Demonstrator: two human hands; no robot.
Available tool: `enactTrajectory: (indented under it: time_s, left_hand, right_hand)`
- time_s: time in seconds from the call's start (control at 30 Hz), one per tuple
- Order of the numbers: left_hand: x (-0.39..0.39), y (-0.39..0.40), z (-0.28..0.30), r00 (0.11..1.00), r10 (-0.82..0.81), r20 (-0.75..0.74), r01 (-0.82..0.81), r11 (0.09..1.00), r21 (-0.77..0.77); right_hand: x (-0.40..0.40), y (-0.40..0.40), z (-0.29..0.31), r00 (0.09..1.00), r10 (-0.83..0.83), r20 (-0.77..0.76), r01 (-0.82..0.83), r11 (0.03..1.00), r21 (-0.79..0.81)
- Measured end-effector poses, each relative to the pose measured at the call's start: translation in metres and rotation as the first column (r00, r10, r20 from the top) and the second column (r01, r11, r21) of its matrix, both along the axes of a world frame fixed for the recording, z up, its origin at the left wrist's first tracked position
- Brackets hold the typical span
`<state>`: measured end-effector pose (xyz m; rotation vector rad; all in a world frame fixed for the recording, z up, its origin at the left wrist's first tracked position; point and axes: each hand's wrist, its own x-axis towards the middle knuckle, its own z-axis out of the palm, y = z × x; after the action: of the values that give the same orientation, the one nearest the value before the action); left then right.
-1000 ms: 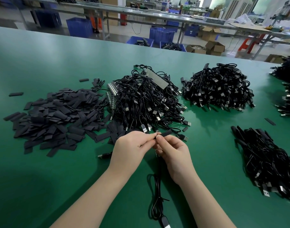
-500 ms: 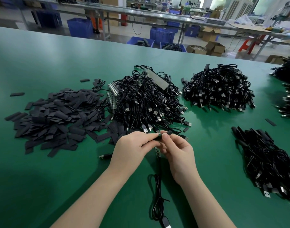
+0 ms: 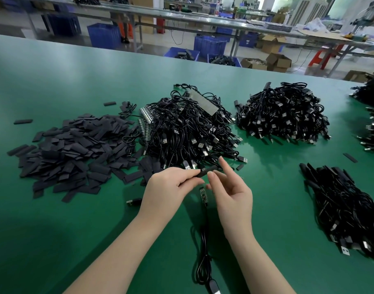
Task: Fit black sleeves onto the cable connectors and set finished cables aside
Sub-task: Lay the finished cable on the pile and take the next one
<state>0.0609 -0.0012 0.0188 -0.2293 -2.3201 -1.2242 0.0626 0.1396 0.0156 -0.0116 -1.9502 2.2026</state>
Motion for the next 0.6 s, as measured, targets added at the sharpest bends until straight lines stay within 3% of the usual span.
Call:
enactTrajectory:
  time_s: [0.33, 0.6]
  left_hand:
    - [0.001, -0.003, -0.001, 1.0, -0.023, 0.019, 0.023, 1.0, -0.012]
    - [-0.003, -0.002, -0.006, 0.999, -0.015, 0.038, 0.017, 0.999, -0.046]
  right_hand:
    - [-0.001, 0.007, -0.006, 0.997, 0.014, -0.078, 0.001, 0.982, 0.186]
    - [-0.005, 0.006, -0.011, 0.998, -0.01, -0.055, 0.02, 0.982, 0.186]
